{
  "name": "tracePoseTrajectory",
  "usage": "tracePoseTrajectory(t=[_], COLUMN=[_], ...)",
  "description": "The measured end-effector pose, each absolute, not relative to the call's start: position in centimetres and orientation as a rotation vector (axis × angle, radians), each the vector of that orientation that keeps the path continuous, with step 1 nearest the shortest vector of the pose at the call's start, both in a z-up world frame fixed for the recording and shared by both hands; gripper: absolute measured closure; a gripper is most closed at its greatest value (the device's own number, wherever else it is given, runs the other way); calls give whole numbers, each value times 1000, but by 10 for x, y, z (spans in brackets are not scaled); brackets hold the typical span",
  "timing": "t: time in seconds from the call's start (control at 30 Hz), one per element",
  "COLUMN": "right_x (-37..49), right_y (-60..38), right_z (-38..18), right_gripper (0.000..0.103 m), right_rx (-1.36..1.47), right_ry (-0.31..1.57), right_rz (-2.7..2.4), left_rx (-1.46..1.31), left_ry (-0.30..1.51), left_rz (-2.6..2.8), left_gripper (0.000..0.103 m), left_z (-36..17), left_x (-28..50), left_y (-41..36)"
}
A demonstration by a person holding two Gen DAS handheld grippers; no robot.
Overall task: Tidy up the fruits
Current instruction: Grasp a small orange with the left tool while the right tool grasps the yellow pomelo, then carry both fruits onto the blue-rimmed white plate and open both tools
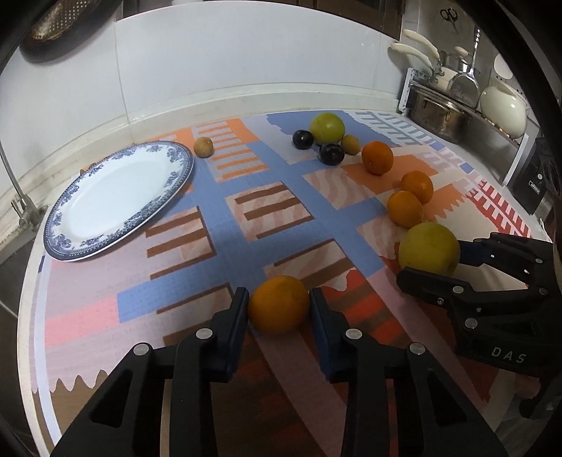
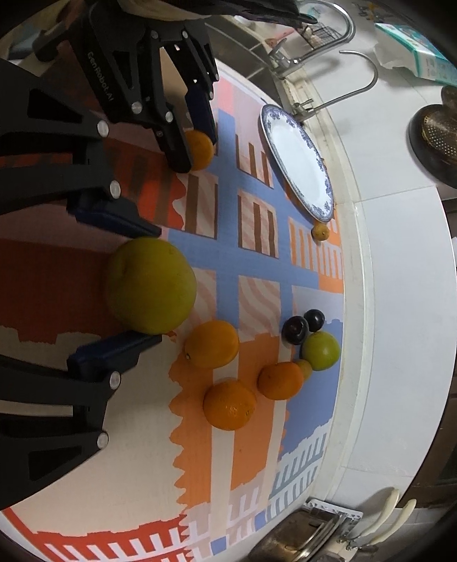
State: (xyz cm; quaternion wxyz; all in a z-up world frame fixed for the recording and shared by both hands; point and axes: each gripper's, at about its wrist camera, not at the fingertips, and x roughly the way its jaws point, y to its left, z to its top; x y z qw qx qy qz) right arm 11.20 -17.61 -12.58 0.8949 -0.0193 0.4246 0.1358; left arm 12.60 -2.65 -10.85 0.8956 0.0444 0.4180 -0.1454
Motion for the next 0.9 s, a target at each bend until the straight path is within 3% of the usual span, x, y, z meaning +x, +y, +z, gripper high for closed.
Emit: tracePoseTrajectory(t=[0.9], right_x=[125], right_y=[-127], right_z=[-75], right_gripper=[52], right_rx=[-70], right_ry=[732], right_rz=[443], left_rx=[31], left_ry=[772], left_rz=[-117], left_gripper=[69], left_z=[-61], left_x=[123], left_y=[32])
